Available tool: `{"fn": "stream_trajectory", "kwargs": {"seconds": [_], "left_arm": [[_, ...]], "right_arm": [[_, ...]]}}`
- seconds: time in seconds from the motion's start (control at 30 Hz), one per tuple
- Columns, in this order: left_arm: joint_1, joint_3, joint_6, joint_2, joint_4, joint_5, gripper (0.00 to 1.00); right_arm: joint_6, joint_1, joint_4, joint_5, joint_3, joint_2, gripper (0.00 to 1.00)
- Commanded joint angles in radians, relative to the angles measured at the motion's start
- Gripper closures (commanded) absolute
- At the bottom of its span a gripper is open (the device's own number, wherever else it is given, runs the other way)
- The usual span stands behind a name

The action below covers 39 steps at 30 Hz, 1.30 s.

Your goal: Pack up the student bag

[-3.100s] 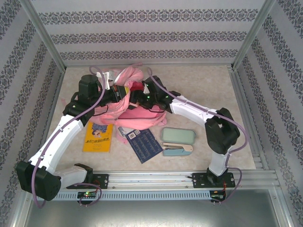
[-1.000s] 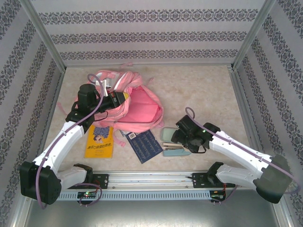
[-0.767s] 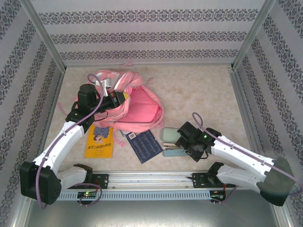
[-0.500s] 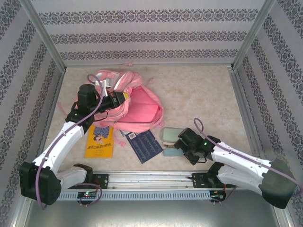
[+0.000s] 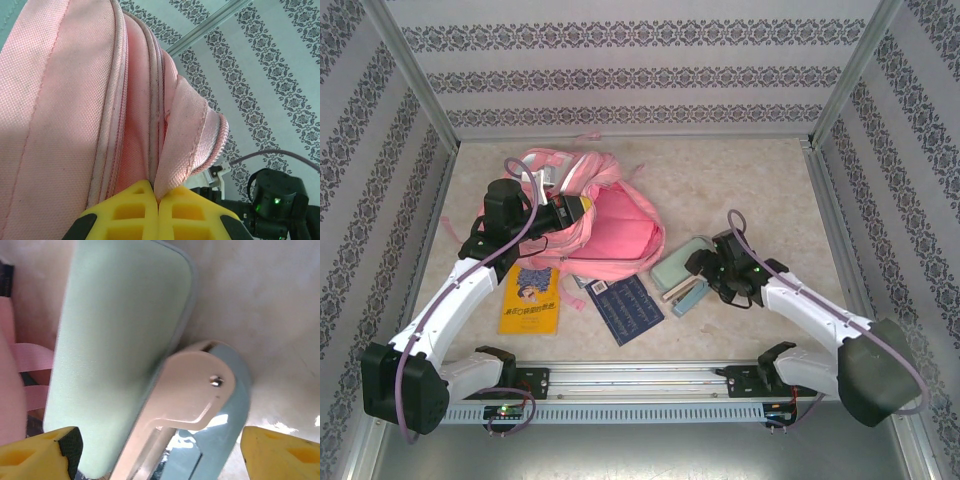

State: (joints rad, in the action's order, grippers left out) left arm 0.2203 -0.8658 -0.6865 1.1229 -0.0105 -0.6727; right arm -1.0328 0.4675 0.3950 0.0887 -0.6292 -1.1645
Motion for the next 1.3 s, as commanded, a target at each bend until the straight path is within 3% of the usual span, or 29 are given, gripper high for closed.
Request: {"fn": "stream_trajectory", "kwargs": {"seconds": [0.0, 0.2, 0.47, 0.93, 1.27], "left_arm": [[-0.01, -0.001, -0.007, -0.032, -0.089, -0.003, 1.0], [-0.011, -0.001, -0.017, -0.024, -0.098, -0.005, 1.0], [-0.01, 0.005, -0.022, -0.025, -0.107, -0.011, 1.0], [-0.011, 0.003, -0.021, -0.027, -0.104, -0.011, 1.0], [-0.011, 0.001, -0.018, -0.022, -0.103, -0.014, 1.0]], "right_arm": [[0.114, 0.017, 0.193, -0.075, -0.091, 0.002, 0.15], [-0.07, 0.105, 0.309, -0.072, -0.061, 0.042, 0.33], [-0.214, 0.18, 0.18, -0.055, -0.017, -0.009, 0.34], [-0.275, 0.17, 0.046, -0.055, 0.036, -0.106, 0.39], [-0.254, 0.154, 0.025, -0.074, 0.056, -0.129, 0.55]]}}
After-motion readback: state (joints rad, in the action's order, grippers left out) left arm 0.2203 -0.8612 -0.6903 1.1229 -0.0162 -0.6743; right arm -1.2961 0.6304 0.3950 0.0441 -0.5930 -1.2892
